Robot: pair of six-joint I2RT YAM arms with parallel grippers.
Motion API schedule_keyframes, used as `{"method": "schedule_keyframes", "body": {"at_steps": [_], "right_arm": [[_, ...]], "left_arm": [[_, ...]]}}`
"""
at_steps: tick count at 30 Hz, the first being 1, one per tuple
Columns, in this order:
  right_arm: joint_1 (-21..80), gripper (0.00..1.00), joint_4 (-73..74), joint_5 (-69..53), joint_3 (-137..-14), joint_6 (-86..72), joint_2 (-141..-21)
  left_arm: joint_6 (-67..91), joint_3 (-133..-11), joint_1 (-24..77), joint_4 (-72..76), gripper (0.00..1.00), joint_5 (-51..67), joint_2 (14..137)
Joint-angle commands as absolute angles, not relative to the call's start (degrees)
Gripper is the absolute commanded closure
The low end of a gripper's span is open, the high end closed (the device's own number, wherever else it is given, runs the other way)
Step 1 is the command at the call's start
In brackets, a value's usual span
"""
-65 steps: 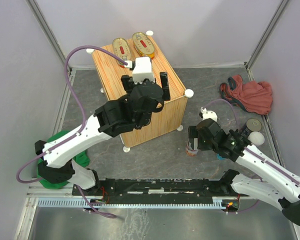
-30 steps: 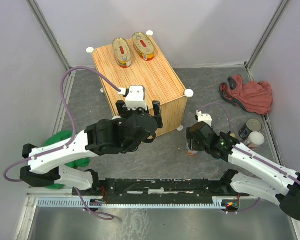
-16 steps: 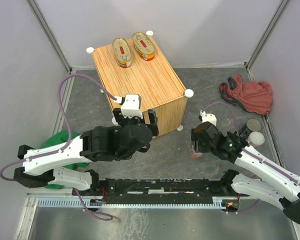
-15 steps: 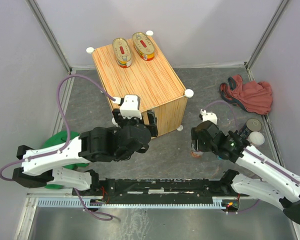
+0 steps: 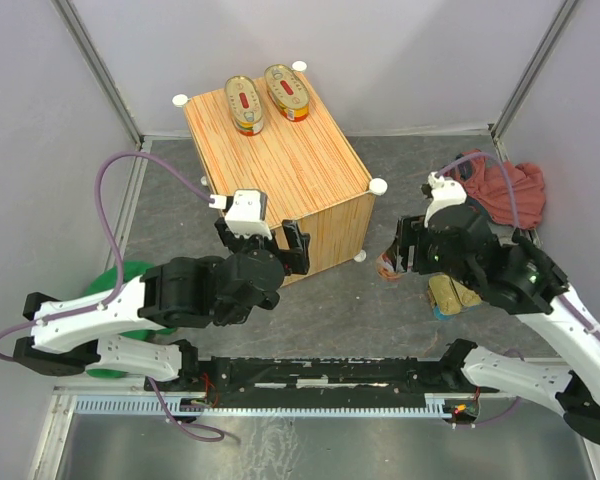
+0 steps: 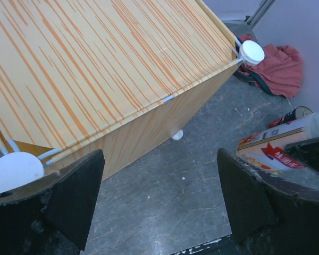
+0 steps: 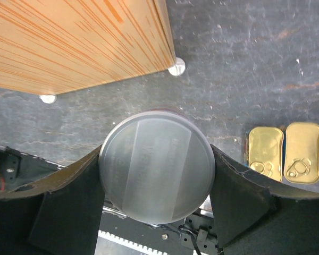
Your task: Place and organize the canned foods onto the counter
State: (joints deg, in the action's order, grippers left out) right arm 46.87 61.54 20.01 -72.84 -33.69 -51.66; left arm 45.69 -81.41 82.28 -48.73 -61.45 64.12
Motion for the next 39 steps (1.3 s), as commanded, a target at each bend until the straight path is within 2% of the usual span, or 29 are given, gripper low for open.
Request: {"method": "schedule_keyframes", "body": {"at_steps": [1, 12, 32, 39], "right_arm": [[47.3, 0.99, 60.6, 19.0, -85.6, -30.4, -54.3], [48.6, 0.99, 60.5, 15.8, -109.6, -26.0, -68.2], [55.4, 0.99, 50.9, 17.7, -140.2, -23.1, -98.8], [56.0, 0.99, 49.2, 18.9, -146.8, -20.8, -106.9]], "left_arm": [[43.8, -84.3, 82.7, -46.0, 0.07, -64.9, 62.8], [38.3, -86.3, 82.7, -44.5, 0.07, -66.5, 61.2], [22.4, -87.1, 82.7, -36.8, 0.07, -68.2, 58.3], [17.6, -83.8, 82.7, -33.7, 0.07, -69.0, 56.0]]}}
